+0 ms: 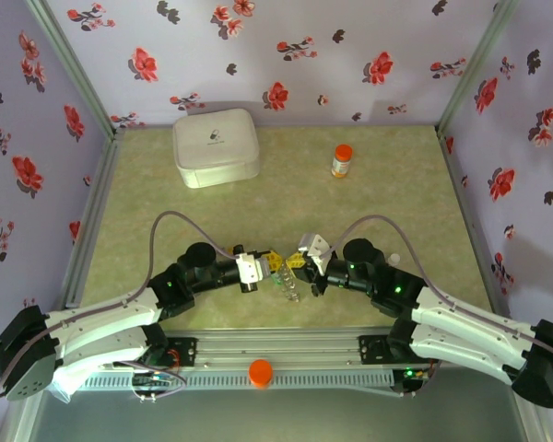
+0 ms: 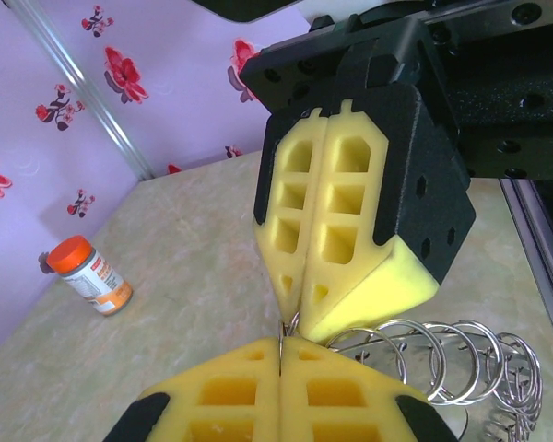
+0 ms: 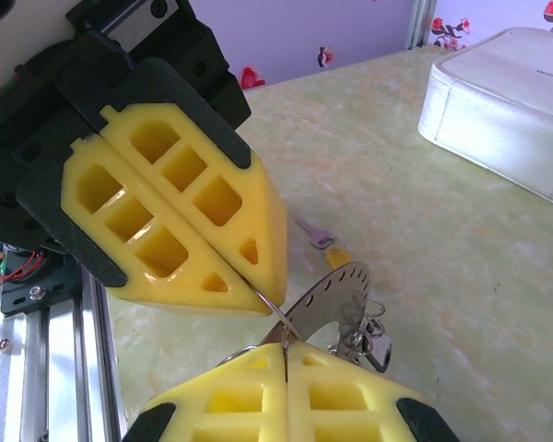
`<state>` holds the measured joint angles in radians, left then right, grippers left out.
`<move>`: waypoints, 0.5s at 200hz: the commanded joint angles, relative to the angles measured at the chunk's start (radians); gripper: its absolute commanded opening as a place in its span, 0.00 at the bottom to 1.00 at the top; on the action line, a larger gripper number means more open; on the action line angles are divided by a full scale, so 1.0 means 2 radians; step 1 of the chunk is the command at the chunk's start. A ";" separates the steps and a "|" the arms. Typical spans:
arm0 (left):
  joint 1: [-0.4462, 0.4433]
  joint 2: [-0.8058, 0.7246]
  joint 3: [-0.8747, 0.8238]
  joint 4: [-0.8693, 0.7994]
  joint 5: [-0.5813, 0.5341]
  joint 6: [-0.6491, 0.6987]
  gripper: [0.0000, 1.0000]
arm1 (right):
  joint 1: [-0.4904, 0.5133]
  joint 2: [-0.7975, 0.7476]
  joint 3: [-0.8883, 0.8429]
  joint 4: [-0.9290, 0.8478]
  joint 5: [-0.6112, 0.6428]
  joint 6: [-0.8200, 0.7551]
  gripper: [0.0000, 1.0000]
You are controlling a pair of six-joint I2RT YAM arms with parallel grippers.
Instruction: Put the keys on the keyring
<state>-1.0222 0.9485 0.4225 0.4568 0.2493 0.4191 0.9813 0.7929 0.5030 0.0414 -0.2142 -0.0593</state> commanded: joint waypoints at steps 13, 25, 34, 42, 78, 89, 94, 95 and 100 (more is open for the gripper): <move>-0.006 -0.009 0.000 0.027 -0.004 0.011 0.00 | -0.003 -0.007 -0.011 0.036 0.010 0.026 0.00; -0.007 -0.010 0.000 0.027 -0.005 0.011 0.00 | -0.003 -0.007 -0.014 0.043 0.015 0.032 0.00; -0.008 -0.010 0.000 0.026 -0.005 0.011 0.00 | -0.003 -0.009 -0.017 0.045 0.020 0.035 0.00; -0.008 -0.011 0.000 0.024 -0.005 0.013 0.00 | -0.002 -0.012 -0.019 0.049 0.024 0.037 0.00; -0.010 -0.013 0.000 0.016 -0.009 0.016 0.00 | -0.002 -0.024 -0.023 0.051 0.026 0.042 0.00; -0.010 -0.012 0.000 0.016 -0.010 0.016 0.00 | -0.003 -0.025 -0.023 0.049 0.019 0.041 0.00; -0.010 -0.012 0.001 0.016 -0.011 0.017 0.00 | -0.003 -0.026 -0.023 0.048 0.017 0.041 0.00; -0.010 -0.012 0.001 0.016 -0.011 0.017 0.00 | -0.003 -0.026 -0.023 0.048 0.017 0.040 0.00; -0.010 -0.012 0.001 0.016 -0.012 0.017 0.00 | -0.002 -0.026 -0.024 0.046 0.014 0.039 0.00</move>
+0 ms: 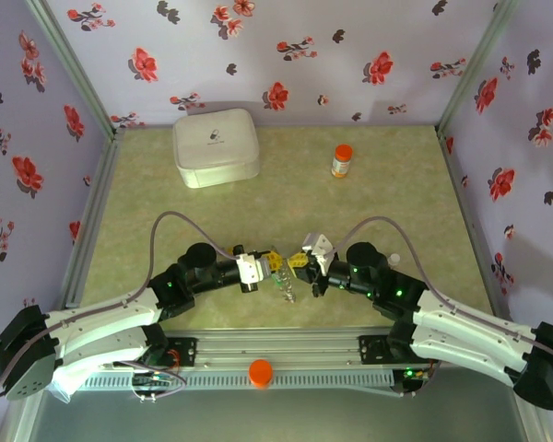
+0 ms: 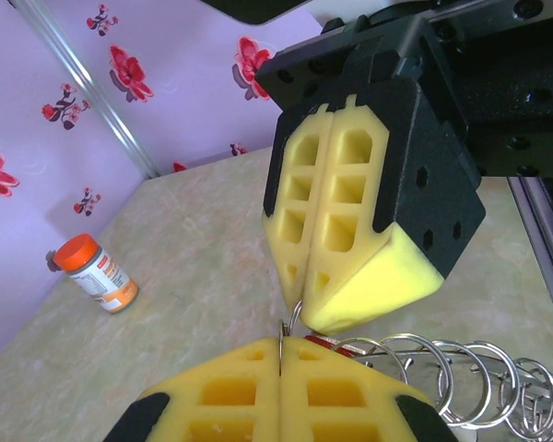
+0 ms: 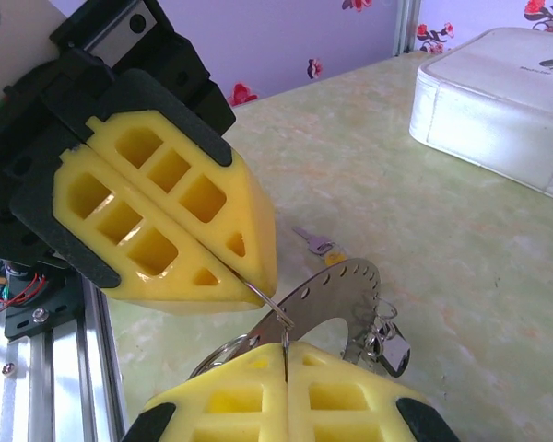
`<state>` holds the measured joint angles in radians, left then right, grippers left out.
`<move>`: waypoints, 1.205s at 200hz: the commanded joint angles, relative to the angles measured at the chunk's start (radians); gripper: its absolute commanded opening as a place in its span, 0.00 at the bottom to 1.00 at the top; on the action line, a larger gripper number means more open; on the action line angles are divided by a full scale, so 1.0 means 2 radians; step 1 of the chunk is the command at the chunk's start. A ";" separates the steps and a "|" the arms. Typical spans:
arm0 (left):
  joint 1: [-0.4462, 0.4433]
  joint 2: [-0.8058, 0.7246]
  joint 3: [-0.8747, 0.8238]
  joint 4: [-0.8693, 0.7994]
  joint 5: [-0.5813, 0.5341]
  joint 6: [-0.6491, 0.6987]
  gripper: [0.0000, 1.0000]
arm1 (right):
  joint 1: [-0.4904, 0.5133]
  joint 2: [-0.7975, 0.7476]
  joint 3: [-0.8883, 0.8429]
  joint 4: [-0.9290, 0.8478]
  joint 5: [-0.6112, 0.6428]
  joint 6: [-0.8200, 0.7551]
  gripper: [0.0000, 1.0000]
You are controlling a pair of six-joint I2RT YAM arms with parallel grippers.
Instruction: Put the keys on the keyring
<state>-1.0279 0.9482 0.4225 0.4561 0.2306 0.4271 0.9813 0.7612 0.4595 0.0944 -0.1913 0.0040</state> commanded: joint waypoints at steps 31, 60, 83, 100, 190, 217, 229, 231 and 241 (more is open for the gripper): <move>-0.008 -0.011 0.002 0.018 -0.005 0.013 0.00 | -0.003 -0.012 0.000 0.013 -0.013 0.003 0.00; -0.009 -0.010 0.002 0.019 -0.005 0.011 0.00 | -0.003 -0.009 0.000 0.021 -0.018 0.006 0.00; -0.009 -0.009 0.003 0.020 -0.005 0.011 0.00 | -0.002 -0.005 -0.001 0.027 -0.018 0.009 0.00; -0.009 -0.011 0.002 0.020 -0.004 0.011 0.00 | -0.002 -0.004 -0.003 0.035 -0.010 0.013 0.00; -0.013 -0.012 -0.004 0.035 -0.002 0.017 0.00 | -0.017 0.010 -0.001 0.080 0.067 0.093 0.00; -0.015 -0.013 -0.007 0.045 -0.006 0.030 0.00 | -0.018 0.015 -0.006 0.097 0.095 0.140 0.00; -0.016 -0.014 -0.010 0.055 -0.012 0.036 0.00 | -0.018 0.018 -0.009 0.104 0.095 0.157 0.00; -0.016 -0.015 -0.011 0.057 -0.013 0.036 0.00 | -0.018 0.018 -0.009 0.105 0.096 0.160 0.00; -0.017 -0.014 -0.013 0.066 -0.016 0.041 0.00 | -0.018 0.020 -0.011 0.108 0.101 0.173 0.00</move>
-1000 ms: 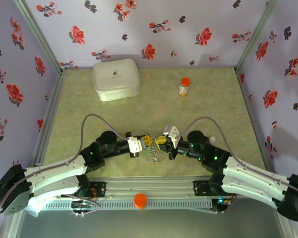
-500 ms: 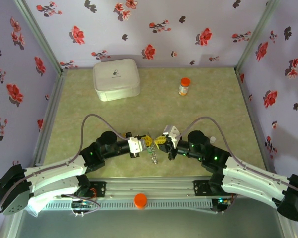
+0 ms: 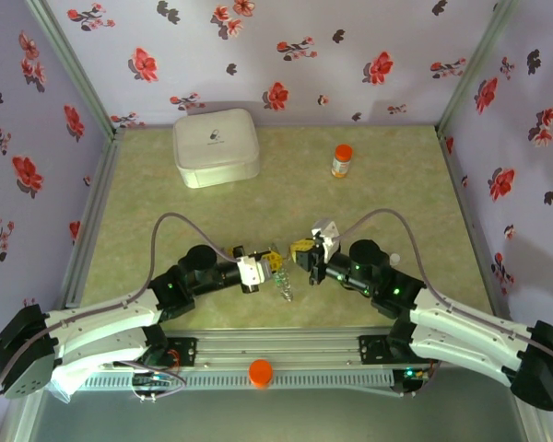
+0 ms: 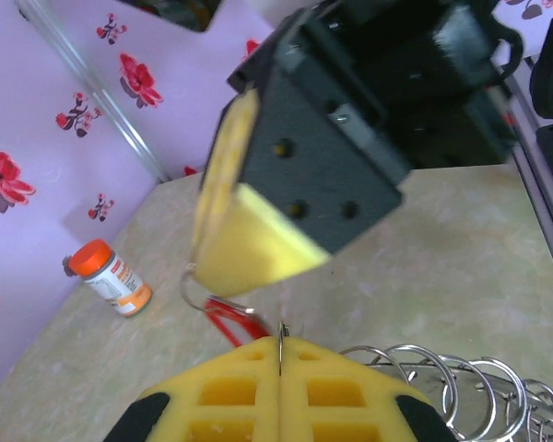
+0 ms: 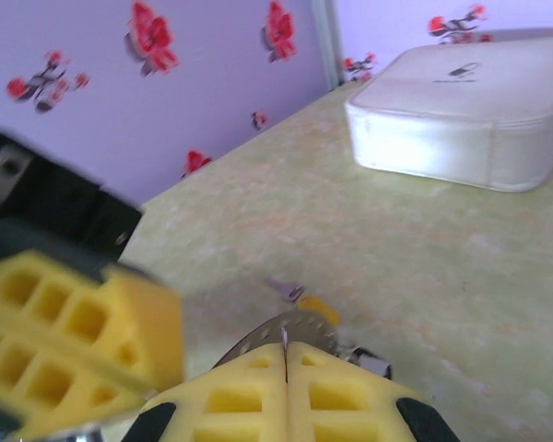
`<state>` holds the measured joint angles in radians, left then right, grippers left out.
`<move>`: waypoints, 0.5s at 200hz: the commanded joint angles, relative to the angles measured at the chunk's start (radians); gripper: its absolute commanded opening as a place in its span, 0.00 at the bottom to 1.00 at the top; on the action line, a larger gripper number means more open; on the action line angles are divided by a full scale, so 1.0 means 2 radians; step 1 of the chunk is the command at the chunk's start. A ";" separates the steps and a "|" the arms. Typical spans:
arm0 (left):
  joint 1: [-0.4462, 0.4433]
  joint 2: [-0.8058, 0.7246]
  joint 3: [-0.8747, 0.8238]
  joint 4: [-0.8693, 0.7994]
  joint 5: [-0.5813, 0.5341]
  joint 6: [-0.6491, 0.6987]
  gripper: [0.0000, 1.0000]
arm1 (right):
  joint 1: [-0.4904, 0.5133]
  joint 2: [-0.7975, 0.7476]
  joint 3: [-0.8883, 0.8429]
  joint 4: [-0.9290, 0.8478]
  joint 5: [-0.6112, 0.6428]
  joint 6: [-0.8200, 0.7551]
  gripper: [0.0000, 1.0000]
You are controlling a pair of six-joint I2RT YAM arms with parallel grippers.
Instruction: Put the keys on the keyring
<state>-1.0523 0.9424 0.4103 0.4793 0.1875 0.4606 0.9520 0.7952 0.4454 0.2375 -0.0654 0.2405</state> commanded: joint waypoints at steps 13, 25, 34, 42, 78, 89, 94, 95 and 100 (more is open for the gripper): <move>-0.005 -0.011 -0.006 0.059 -0.001 0.028 0.00 | -0.004 0.005 -0.005 0.039 0.036 0.062 0.00; -0.007 -0.010 -0.004 0.057 -0.018 0.030 0.00 | -0.003 0.001 -0.008 0.039 0.034 0.064 0.00; -0.009 -0.009 -0.001 0.057 -0.043 0.029 0.00 | -0.003 -0.006 -0.009 0.029 0.036 0.059 0.00; -0.011 -0.008 0.001 0.062 -0.066 0.019 0.00 | -0.003 -0.015 -0.011 0.015 0.038 0.049 0.00; -0.018 0.006 0.009 0.082 -0.112 -0.055 0.00 | -0.003 -0.022 -0.015 0.015 0.019 0.029 0.00; -0.021 0.013 0.009 0.091 -0.123 -0.074 0.00 | -0.003 -0.016 -0.019 0.040 0.004 0.037 0.00; -0.023 0.017 0.010 0.093 -0.125 -0.082 0.00 | -0.003 -0.014 -0.021 0.050 -0.001 0.042 0.00; -0.023 0.017 0.010 0.094 -0.126 -0.083 0.00 | -0.003 -0.013 -0.021 0.051 -0.002 0.043 0.00; -0.025 0.021 0.010 0.098 -0.130 -0.090 0.00 | -0.003 -0.010 -0.022 0.058 -0.008 0.045 0.00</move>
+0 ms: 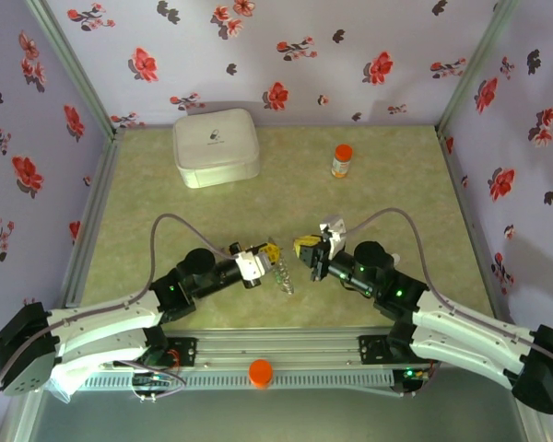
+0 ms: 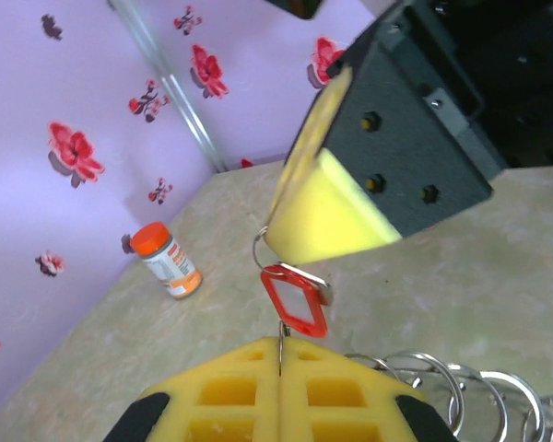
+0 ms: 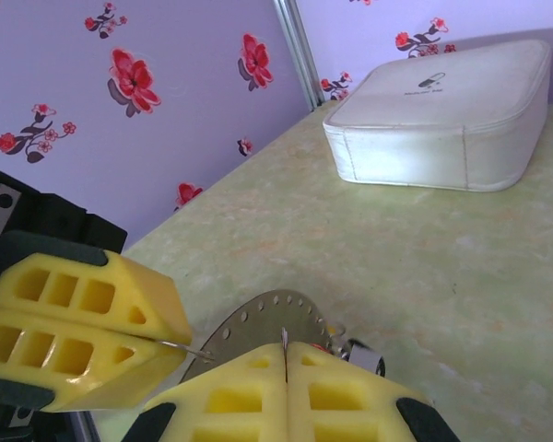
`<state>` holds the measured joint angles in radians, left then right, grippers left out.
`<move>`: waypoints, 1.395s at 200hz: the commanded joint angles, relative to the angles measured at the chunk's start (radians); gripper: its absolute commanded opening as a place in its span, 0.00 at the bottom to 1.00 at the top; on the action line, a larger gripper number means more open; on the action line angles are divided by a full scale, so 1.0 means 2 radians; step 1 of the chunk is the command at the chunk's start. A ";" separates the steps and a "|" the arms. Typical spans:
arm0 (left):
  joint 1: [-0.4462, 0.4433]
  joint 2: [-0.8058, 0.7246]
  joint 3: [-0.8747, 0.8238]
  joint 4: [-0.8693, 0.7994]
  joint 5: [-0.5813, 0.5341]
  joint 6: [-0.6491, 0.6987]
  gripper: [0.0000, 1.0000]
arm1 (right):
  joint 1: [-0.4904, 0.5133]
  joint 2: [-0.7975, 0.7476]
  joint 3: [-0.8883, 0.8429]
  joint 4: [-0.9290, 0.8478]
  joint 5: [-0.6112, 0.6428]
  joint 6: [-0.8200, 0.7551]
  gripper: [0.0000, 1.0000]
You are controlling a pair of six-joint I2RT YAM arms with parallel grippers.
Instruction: Put the keys on the keyring
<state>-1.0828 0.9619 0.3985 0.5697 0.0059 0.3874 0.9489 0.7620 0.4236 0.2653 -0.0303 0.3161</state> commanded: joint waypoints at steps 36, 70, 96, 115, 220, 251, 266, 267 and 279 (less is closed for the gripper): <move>-0.017 0.029 0.010 0.080 -0.053 -0.081 0.00 | -0.002 0.016 -0.011 0.059 -0.041 0.012 0.00; -0.018 0.034 0.007 0.095 -0.055 -0.095 0.00 | -0.002 0.022 -0.011 0.054 -0.048 0.009 0.00; -0.018 0.036 0.006 0.094 -0.057 -0.106 0.00 | -0.002 0.028 -0.009 0.057 -0.058 0.008 0.00; -0.017 0.039 0.009 0.089 -0.057 -0.107 0.00 | -0.002 0.031 -0.010 0.061 -0.061 0.006 0.00; -0.018 0.031 -0.008 0.113 -0.021 -0.080 0.00 | -0.002 0.035 -0.015 0.083 -0.011 0.019 0.00; -0.018 0.028 -0.012 0.117 -0.015 -0.070 0.00 | -0.002 0.033 -0.021 0.089 0.014 0.032 0.00; -0.017 0.026 -0.013 0.117 -0.008 -0.064 0.00 | -0.002 0.033 -0.022 0.095 0.023 0.040 0.00; -0.018 0.026 -0.013 0.117 -0.007 -0.064 0.00 | -0.002 0.033 -0.022 0.095 0.024 0.041 0.00; -0.018 0.025 -0.017 0.122 0.005 -0.056 0.00 | -0.002 0.037 -0.019 0.093 0.030 0.045 0.00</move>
<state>-1.1088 1.0416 0.3748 0.7231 -0.0746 0.2268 0.9516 0.8314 0.3904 0.4015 -0.0769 0.3683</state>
